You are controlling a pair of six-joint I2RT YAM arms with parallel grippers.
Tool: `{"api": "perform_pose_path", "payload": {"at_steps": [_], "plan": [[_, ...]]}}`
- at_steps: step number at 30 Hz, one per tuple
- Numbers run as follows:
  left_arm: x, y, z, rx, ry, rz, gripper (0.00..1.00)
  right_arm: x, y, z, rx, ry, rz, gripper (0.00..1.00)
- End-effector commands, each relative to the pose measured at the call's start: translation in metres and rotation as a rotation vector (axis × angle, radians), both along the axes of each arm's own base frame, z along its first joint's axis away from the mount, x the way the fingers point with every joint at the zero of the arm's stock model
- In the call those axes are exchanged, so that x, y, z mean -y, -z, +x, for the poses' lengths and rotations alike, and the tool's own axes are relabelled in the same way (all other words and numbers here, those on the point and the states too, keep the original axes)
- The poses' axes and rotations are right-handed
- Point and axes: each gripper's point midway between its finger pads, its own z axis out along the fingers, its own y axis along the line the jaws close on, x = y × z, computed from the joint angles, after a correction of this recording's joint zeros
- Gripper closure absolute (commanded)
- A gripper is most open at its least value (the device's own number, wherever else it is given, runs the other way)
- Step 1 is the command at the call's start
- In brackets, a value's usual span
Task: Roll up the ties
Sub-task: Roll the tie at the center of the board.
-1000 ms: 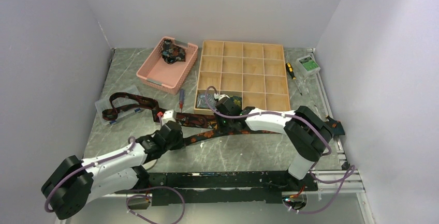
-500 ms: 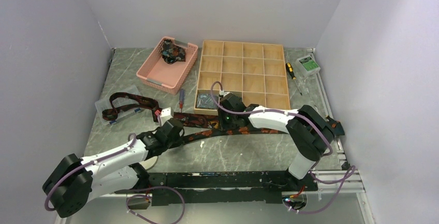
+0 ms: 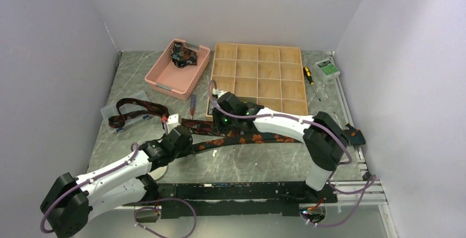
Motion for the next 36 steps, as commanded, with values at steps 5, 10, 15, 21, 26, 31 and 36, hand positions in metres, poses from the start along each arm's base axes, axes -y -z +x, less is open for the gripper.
{"api": "perform_pose_path", "payload": {"at_steps": [5,10,15,21,26,31,36], "plan": [[0.01,-0.009,0.005,0.03,-0.002,-0.091,0.45,-0.036,0.022,-0.021,-0.096,-0.099,0.029,0.89],[0.019,-0.006,0.011,0.018,0.029,-0.17,0.45,-0.033,0.041,-0.025,-0.124,-0.094,-0.01,0.9],[0.02,0.004,0.01,-0.022,0.031,-0.204,0.47,-0.027,0.057,-0.028,-0.143,-0.079,-0.044,0.9],[0.023,0.016,0.005,-0.051,0.044,-0.262,0.5,-0.016,0.077,-0.033,-0.165,-0.06,-0.08,0.91],[0.022,0.021,0.002,-0.063,0.04,-0.28,0.56,-0.011,0.089,-0.037,-0.183,-0.058,-0.092,0.92],[0.02,0.021,0.003,-0.053,0.036,-0.295,0.69,-0.009,0.093,-0.039,-0.19,-0.056,-0.095,0.92],[0.021,0.016,0.003,-0.051,0.05,-0.3,0.84,-0.009,0.094,-0.037,-0.188,-0.053,-0.1,0.92]]}}
